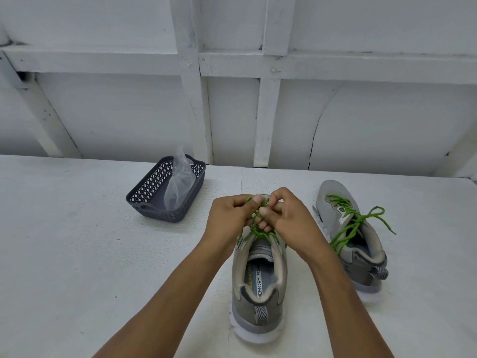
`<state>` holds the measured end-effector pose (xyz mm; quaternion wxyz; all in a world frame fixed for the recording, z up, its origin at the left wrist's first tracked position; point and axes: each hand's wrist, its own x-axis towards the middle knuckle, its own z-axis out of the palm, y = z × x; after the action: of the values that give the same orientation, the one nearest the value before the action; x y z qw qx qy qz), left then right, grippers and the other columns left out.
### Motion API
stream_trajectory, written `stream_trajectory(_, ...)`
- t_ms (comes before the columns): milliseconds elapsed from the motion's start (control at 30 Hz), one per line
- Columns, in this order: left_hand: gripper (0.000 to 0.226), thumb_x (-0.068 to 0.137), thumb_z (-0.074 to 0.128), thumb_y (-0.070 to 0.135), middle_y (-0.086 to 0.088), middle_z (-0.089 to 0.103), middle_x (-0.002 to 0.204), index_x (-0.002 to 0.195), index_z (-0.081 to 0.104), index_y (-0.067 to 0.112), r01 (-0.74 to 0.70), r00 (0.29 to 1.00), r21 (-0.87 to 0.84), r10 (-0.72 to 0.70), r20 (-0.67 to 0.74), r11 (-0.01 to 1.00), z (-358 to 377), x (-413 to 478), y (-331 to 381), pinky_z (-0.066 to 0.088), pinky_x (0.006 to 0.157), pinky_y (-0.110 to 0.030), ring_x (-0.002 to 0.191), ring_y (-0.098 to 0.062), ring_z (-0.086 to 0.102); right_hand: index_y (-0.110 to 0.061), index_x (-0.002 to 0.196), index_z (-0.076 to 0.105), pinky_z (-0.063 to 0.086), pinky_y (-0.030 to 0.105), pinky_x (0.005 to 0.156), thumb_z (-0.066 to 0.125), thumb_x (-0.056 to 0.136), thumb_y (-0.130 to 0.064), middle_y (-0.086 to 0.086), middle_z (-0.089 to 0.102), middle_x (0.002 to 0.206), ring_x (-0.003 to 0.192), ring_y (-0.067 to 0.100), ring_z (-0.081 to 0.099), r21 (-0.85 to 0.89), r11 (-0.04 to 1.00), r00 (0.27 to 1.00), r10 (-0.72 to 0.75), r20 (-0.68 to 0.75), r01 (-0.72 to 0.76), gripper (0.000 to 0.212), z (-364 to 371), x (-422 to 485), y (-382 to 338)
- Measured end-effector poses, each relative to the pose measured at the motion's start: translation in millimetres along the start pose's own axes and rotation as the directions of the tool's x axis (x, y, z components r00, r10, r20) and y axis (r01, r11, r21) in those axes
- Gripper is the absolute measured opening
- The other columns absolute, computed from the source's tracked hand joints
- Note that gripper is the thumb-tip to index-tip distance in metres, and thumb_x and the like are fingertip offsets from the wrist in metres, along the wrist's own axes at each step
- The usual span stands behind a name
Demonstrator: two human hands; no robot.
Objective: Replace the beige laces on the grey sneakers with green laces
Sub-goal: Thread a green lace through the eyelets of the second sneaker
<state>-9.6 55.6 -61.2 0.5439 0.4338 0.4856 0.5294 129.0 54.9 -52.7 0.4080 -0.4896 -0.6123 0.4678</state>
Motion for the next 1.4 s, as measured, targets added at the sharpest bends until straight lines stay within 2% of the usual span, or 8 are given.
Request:
stream_trajectory(167, 0.026, 0.079, 0.069, 0.021, -0.012, 0.058, 0.07, 0.092, 0.076, 0.0, 0.097, 0.989, -0.242, -0.066, 0.131, 0.965, -7, 3, -5, 0.049, 0.058, -0.021, 0.058, -0.014, 0.048, -0.009, 0.091, 0.043, 0.05, 0.023, 0.064, 0.049, 0.097, 0.007, 0.001, 0.065, 0.067, 0.065, 0.013, 0.059, 0.127, 0.991, 0.992, 0.029, 0.125, -0.045, 0.018, -8, 0, 3)
stream_trajectory(333, 0.016, 0.083, 0.07, 0.015, -0.014, 0.069, 0.086, 0.087, 0.076, 0.001, -0.127, 0.909, 0.136, 0.061, 0.411, 0.982, -24, 5, 14, 0.053, 0.074, -0.027, 0.076, -0.019, 0.066, -0.008, 0.092, 0.044, 0.049, 0.02, 0.062, 0.048, 0.098, 0.006, 0.005, 0.059, 0.07, 0.062, 0.013, 0.055, 0.164, 0.981, 0.987, 0.082, 0.14, -0.105, 0.016, -12, 1, 4)
stream_trajectory(467, 0.013, 0.077, 0.082, 0.009, 0.003, 0.068, 0.087, 0.089, 0.081, 0.014, -0.475, 0.874, 0.625, 0.247, 0.419, 0.62, -30, 14, 29, 0.047, 0.068, -0.015, 0.071, -0.003, 0.061, -0.007, 0.093, 0.049, 0.051, 0.023, 0.061, 0.05, 0.098, 0.003, 0.009, 0.064, 0.076, 0.061, 0.013, 0.06, 0.203, 0.971, 0.991, 0.113, 0.069, -0.125, 0.011, -9, 4, 6)
stream_trajectory(600, 0.011, 0.079, 0.075, 0.004, -0.001, 0.064, 0.089, 0.084, 0.076, 0.013, -0.682, 0.699, 0.708, 0.449, 0.556, 0.185, -26, 14, 17, 0.053, 0.06, -0.03, 0.065, -0.014, 0.058, -0.002, 0.094, 0.058, 0.053, 0.028, 0.059, 0.047, 0.102, -0.008, 0.008, 0.068, 0.083, 0.06, 0.019, 0.063, 0.299, 0.939, 0.985, 0.174, 0.014, -0.17, 0.015, -8, 5, 0)
stream_trajectory(767, 0.009, 0.078, 0.07, 0.01, -0.004, 0.06, 0.083, 0.078, 0.062, 0.007, -0.711, 0.572, 0.697, 0.653, 0.496, 0.093, -19, 9, 8, 0.051, 0.049, -0.037, 0.06, -0.024, 0.057, -0.001, 0.085, 0.067, 0.052, 0.025, 0.06, 0.049, 0.101, -0.007, 0.009, 0.067, 0.076, 0.06, 0.015, 0.06, 0.278, 0.931, 0.967, 0.197, 0.163, -0.237, 0.025, -13, 10, -4)
stream_trajectory(867, 0.015, 0.077, 0.078, 0.014, 0.0, 0.06, 0.081, 0.075, 0.063, 0.01, -0.72, 0.592, 0.666, 0.674, 0.442, 0.196, -23, 8, 6, 0.051, 0.054, -0.035, 0.065, -0.015, 0.055, -0.003, 0.079, 0.063, 0.053, 0.024, 0.06, 0.053, 0.099, -0.005, 0.008, 0.065, 0.07, 0.059, 0.014, 0.06, 0.337, 0.912, 0.972, 0.208, 0.108, -0.232, 0.022, -12, 12, 1)
stream_trajectory(1067, 0.03, 0.072, 0.084, 0.035, 0.008, 0.064, 0.07, 0.067, 0.061, 0.017, -0.451, 0.892, 0.438, 0.405, 0.2, 0.777, -44, -11, 5, 0.049, 0.066, -0.024, 0.066, -0.009, 0.057, -0.01, 0.076, 0.059, 0.053, 0.027, 0.068, 0.053, 0.1, -0.014, 0.004, 0.064, 0.073, 0.072, 0.017, 0.061, -0.008, 0.984, 0.969, 0.173, -0.173, -0.177, 0.026, -25, 15, 28)
stream_trajectory(1400, 0.019, 0.086, 0.065, 0.024, -0.003, 0.059, 0.068, 0.074, 0.067, 0.009, -0.193, 0.956, 0.326, 0.102, 0.276, 0.925, -68, -54, -16, 0.043, 0.067, -0.022, 0.067, -0.013, 0.051, 0.006, 0.083, 0.063, 0.041, 0.033, 0.066, 0.055, 0.098, -0.023, 0.02, 0.069, 0.086, 0.075, 0.028, 0.056, -0.313, 0.905, 0.917, 0.165, -0.363, -0.287, 0.034, -36, 9, 50)
